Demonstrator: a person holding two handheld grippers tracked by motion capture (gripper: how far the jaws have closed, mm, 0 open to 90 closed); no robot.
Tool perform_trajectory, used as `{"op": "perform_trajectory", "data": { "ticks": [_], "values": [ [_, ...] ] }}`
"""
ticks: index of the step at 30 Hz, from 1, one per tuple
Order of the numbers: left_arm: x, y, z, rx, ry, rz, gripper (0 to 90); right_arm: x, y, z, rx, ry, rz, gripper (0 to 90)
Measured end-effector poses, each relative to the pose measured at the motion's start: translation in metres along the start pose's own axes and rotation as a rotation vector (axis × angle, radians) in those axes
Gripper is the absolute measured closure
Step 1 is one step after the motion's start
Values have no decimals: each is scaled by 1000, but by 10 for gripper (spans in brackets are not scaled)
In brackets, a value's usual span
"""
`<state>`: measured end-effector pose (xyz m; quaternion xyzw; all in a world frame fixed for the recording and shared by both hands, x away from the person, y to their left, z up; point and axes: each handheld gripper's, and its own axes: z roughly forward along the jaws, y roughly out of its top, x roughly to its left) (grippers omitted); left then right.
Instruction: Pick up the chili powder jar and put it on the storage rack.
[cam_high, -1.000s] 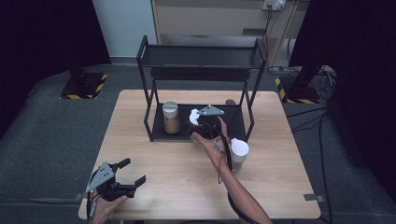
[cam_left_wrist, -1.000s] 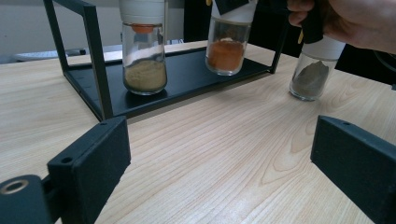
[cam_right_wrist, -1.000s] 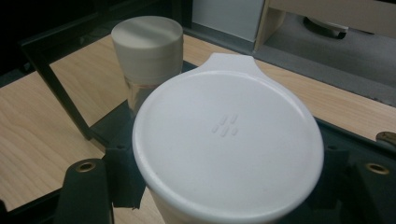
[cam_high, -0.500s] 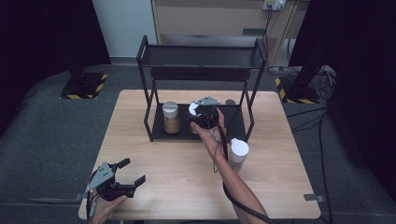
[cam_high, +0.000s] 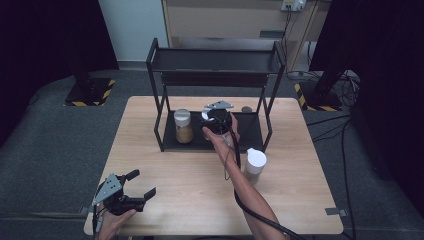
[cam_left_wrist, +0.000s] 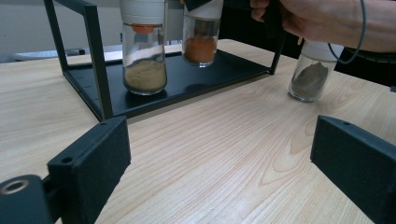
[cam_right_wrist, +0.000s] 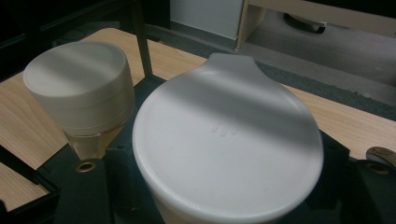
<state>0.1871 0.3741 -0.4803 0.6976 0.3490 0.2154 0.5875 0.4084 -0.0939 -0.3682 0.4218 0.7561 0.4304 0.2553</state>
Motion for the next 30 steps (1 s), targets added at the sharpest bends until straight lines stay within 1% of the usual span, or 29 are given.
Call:
{"op": "perform_trajectory", "data": {
  "ticks": [5, 10, 13, 23, 30],
  "values": [
    [0, 0, 0, 3, -1, 0, 40, 1, -4, 8, 14, -2, -4, 312],
    [0, 0, 0, 2, -1, 0, 40, 0, -8, 14, 30, -6, 12, 312],
    [0, 0, 0, 2, -2, 0, 40, -1, -10, 15, 33, -5, 21, 312],
    [0, 0, 0, 3, -1, 1, 41, -2, -12, 17, 36, -4, 31, 311],
    [0, 0, 1, 3, -1, 4, 41, -2, -15, 17, 26, -7, 34, 309]
  ]
}}
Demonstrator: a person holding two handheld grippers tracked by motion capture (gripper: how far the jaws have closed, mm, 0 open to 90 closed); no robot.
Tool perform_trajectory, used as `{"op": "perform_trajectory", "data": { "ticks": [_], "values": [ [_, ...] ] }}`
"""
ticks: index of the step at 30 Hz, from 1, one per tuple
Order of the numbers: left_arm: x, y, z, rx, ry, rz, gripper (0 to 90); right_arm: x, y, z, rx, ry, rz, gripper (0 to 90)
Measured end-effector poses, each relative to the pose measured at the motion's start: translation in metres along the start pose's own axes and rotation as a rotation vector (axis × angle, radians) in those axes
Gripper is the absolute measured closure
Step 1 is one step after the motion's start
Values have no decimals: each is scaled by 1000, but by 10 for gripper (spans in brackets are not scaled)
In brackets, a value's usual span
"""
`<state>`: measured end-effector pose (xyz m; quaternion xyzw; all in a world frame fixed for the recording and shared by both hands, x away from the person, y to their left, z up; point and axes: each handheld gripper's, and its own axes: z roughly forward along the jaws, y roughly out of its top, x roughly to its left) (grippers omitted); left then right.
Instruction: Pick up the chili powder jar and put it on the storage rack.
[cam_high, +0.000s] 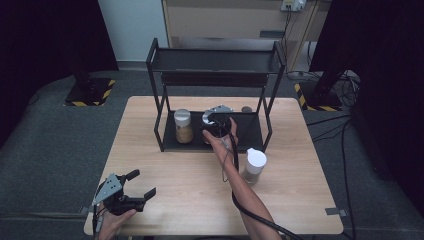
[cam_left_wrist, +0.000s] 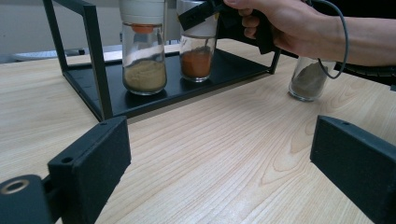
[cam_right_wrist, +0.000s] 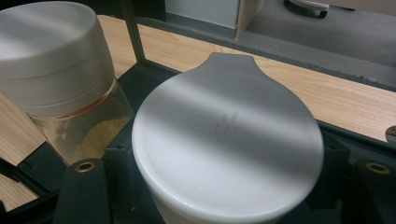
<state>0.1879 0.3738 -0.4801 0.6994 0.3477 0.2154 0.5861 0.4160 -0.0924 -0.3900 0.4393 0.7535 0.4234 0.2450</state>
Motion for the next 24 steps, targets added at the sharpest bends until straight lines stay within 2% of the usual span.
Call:
{"op": "perform_trajectory", "data": {
  "ticks": [6, 10, 12, 14, 17, 22, 24],
  "values": [
    [0, 0, 0, -1, 0, 0, 41, -1, -1, 0, -3, 7, -1, 296],
    [0, 0, 0, 0, -1, 2, 41, -1, 1, -4, -20, 9, -1, 158],
    [0, 0, 0, 1, -1, 3, 41, 1, 2, -7, -34, -2, -12, 119],
    [0, 0, 0, 1, -2, 3, 41, 1, 5, -11, -48, -4, -2, 92],
    [0, 0, 0, 2, -3, 4, 41, 0, 10, -20, -70, -10, -13, 81],
    [0, 1, 0, 2, -3, 5, 40, -5, 20, -38, -104, 16, -18, 75],
    [0, 1, 0, 5, -3, 6, 40, -9, 25, -46, -118, 40, -18, 74]
  ]
}}
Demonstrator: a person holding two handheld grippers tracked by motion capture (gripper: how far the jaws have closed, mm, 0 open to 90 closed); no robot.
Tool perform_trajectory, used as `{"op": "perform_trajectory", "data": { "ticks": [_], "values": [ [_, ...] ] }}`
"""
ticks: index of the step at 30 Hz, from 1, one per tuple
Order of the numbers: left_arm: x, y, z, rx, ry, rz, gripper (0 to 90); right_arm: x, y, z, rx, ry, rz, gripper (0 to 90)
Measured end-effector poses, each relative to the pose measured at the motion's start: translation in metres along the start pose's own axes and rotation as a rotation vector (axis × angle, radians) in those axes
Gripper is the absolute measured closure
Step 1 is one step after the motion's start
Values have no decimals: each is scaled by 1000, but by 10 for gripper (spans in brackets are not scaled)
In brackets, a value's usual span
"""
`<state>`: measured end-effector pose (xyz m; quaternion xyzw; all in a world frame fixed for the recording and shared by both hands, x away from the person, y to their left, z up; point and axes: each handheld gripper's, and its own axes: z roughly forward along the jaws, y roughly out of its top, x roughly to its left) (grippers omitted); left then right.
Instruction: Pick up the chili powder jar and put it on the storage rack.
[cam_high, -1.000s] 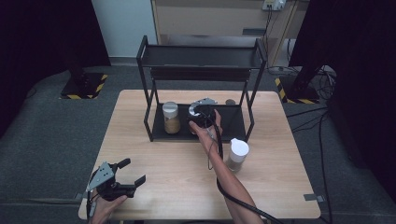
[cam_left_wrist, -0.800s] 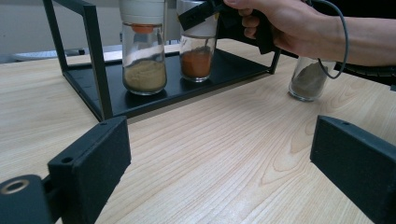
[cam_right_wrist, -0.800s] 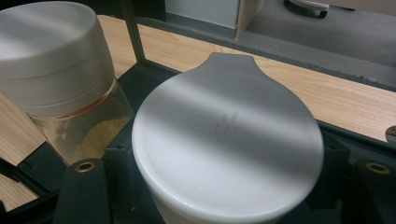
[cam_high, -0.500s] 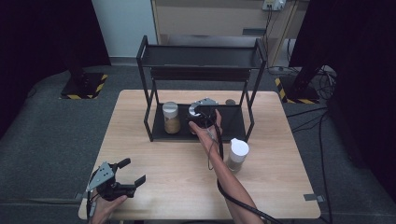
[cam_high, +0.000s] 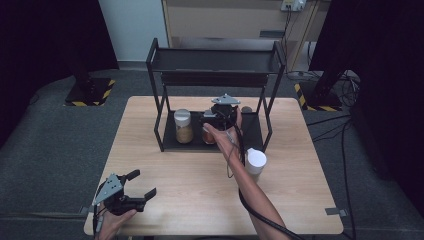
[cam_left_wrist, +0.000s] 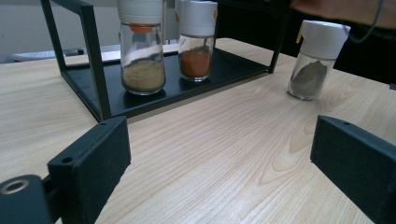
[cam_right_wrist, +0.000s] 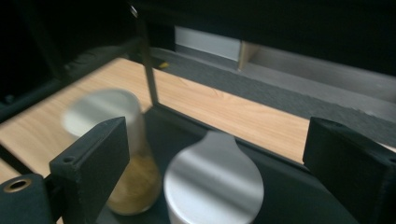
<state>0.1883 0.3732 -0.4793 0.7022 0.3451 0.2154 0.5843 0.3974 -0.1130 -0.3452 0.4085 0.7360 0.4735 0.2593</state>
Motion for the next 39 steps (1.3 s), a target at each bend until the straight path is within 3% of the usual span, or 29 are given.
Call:
{"op": "perform_trajectory", "data": {
  "ticks": [12, 20, 26, 35, 39],
  "values": [
    [-1, 0, 0, 1, 2, 0, 36, -16, 24, -59, -64, 100, -59, 60],
    [-1, 0, 1, 2, 1, -1, 34, -29, 22, -97, -87, 183, -93, 51],
    [-1, 0, 1, 1, 2, -2, 32, -36, 11, -125, -108, 196, -116, 49],
    [-1, 0, 0, 1, 4, -3, 25, -61, -17, -168, -160, 208, -66, 49],
    [-1, 0, 0, -2, 2, -3, 24, -71, -33, -189, -175, 184, -62, 47]
  ]
}}
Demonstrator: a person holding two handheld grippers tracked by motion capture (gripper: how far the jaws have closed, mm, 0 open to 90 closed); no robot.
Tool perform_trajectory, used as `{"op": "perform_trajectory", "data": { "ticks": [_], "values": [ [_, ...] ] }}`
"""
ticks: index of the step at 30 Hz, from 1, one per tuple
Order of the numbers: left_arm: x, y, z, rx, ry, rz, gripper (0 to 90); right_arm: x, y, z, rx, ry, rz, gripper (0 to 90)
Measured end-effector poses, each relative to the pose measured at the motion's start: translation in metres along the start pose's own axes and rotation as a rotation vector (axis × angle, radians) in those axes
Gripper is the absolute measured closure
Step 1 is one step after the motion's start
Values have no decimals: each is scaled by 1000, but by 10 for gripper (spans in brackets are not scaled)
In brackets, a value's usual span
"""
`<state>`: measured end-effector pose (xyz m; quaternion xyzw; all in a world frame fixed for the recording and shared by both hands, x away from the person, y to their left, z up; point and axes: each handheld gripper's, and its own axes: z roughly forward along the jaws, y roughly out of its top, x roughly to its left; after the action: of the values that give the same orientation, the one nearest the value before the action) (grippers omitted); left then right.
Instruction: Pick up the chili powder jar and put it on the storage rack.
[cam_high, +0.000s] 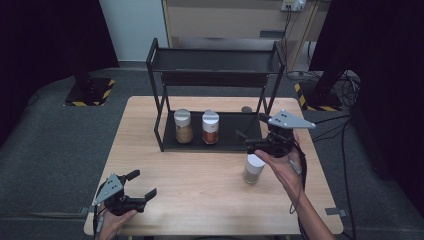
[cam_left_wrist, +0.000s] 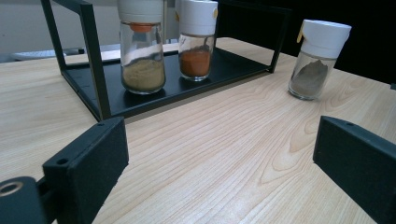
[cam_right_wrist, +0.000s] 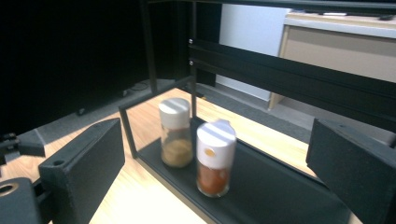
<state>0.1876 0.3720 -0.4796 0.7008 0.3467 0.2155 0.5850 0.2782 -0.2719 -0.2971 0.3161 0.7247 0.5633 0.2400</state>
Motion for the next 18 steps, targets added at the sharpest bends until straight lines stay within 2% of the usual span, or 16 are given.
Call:
{"op": "perform_trajectory", "data": {
  "ticks": [10, 18],
  "values": [
    [0, 0, 0, -3, -7, -1, 22, -9, -41, -49, 2, -57, 23, 43],
    [0, -1, 0, -7, -11, -2, 21, -14, -68, -77, 17, -108, 28, 41]
  ]
}}
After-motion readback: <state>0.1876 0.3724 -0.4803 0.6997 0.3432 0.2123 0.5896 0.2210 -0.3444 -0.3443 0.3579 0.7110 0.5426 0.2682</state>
